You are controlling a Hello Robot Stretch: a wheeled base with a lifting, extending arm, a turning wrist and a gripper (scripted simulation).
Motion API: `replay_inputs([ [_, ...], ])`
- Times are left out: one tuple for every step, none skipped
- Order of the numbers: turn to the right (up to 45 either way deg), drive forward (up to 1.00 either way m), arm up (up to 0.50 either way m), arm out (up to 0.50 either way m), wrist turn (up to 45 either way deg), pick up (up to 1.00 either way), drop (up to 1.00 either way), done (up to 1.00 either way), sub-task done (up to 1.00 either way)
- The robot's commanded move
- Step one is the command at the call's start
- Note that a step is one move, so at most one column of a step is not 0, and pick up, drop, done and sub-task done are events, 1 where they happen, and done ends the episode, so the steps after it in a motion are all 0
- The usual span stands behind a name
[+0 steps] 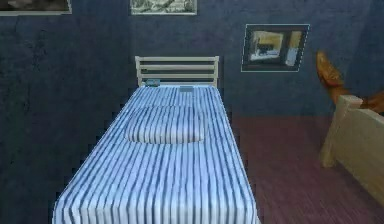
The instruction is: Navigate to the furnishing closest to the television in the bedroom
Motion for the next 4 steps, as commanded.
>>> replay_inputs([
  [45.0, 0.0, 0.0, 0.0, 0.0, 0.0, 0.0, 0.0, 0.0],
  [12.0, 0.0, 0.0, 0.0, 0.0, 0.0, 0.0, 0.0, 0.0],
  [0.0, 0.85, 0.0, 0.0, 0.0, 0.0, 0.0, 0.0, 0.0],
  [45.0, 0.0, 0.0, 0.0, 0.0, 0.0, 0.0, 0.0, 0.0],
])
